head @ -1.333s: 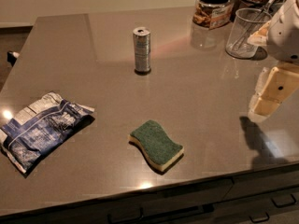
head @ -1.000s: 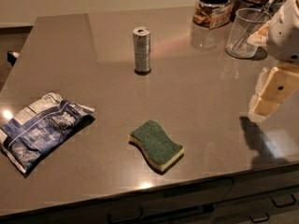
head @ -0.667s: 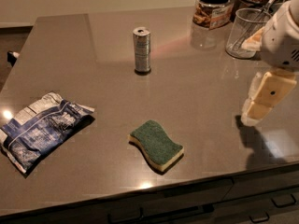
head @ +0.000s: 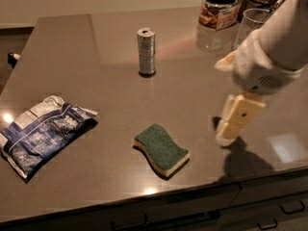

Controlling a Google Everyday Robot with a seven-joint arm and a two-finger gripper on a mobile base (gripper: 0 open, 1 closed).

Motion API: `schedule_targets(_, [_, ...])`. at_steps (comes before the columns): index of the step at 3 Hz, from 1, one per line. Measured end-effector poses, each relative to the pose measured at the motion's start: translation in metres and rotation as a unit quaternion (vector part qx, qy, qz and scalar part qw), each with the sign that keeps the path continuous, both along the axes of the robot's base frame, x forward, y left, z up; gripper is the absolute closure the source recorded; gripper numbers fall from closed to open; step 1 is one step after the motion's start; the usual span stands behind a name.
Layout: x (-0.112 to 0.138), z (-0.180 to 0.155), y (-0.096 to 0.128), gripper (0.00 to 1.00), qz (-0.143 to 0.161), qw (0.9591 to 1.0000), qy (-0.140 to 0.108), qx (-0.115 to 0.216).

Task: Move sponge near blue chip bag

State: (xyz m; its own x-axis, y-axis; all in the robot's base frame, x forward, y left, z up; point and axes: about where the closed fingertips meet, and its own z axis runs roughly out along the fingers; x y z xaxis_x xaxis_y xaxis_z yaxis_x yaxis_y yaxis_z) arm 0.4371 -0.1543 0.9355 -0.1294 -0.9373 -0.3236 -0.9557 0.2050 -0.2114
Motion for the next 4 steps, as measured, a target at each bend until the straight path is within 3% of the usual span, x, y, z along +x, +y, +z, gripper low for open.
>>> schedule_targets(2, [-0.012,-0.054,0.073,0.0,0.076,0.9955,0.037,0.044])
schedule_targets(4, [-0.02,-0.088,0.108,0.03,0.112,0.9904,0.051,0.063])
